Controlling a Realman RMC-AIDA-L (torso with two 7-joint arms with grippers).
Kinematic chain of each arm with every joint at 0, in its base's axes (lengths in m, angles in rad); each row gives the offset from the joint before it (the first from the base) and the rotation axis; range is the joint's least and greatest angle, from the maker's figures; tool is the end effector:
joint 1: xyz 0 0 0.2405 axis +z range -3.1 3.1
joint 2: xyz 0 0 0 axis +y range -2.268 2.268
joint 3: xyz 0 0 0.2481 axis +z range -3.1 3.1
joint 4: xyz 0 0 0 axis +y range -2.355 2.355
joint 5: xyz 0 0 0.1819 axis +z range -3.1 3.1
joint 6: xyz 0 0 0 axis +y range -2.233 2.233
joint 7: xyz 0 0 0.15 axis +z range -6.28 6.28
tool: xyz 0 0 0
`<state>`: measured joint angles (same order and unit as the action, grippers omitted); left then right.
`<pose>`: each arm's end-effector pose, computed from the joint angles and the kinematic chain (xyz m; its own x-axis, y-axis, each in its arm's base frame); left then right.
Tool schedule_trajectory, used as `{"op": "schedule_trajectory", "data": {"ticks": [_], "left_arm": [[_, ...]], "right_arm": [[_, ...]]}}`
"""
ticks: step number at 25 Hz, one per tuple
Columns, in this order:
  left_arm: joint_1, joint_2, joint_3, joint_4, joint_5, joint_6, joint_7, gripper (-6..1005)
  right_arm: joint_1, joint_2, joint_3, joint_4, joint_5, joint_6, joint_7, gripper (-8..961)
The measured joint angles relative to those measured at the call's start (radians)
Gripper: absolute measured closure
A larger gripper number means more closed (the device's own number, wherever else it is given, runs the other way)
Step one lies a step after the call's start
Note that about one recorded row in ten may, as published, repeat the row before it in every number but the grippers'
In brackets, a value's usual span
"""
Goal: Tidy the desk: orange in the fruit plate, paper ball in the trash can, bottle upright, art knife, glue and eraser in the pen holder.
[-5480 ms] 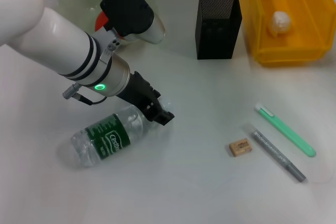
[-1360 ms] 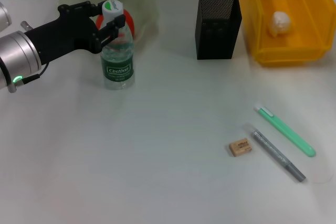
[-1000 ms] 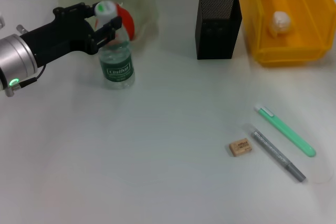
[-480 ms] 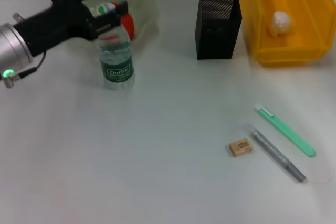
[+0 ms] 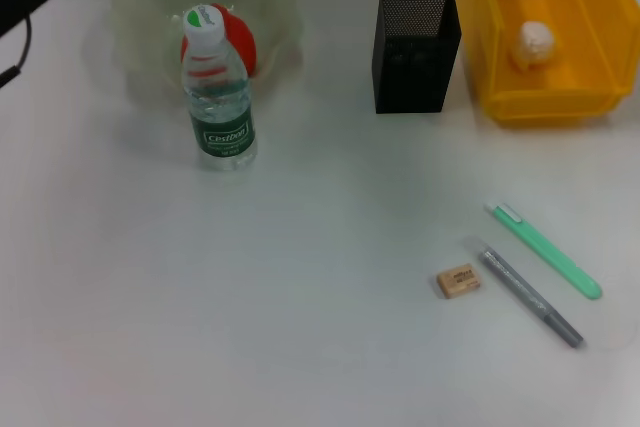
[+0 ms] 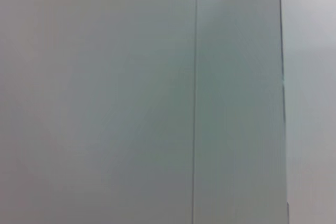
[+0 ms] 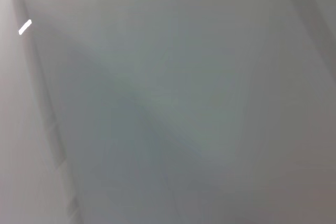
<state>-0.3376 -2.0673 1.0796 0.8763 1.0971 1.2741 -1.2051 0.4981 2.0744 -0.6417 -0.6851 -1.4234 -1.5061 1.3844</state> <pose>-0.1962 0.3339 0.0678 0.5817 -0.0907 0.8083 0.5103 -0.7332 -0.4495 0.2075 0.3421 0.0753 0.4658 -0.0599 -0.8829 -0.5974 -0.7573 -0.2638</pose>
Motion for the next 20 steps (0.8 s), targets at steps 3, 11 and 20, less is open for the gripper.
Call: {"op": "schedule_trajectory", "data": {"ticks": [3, 11, 20], "left_arm": [[-0.008, -0.001, -0.011, -0.017, -0.007, -0.005, 0.023, 263], [-0.047, 0.0, -0.015, -0.08, -0.012, -0.016, 0.084, 263], [-0.059, -0.001, -0.015, -0.083, -0.013, -0.061, 0.098, 263]], "right_arm": [[-0.001, 0.002, -0.018, -0.186, -0.175, -0.038, 0.218, 174], [0.019, 0.009, -0.225, -0.671, -0.705, -0.13, 0.802, 174], [0.141, 0.005, -0.403, -0.715, -1.117, -0.227, 1.153, 174]]}}
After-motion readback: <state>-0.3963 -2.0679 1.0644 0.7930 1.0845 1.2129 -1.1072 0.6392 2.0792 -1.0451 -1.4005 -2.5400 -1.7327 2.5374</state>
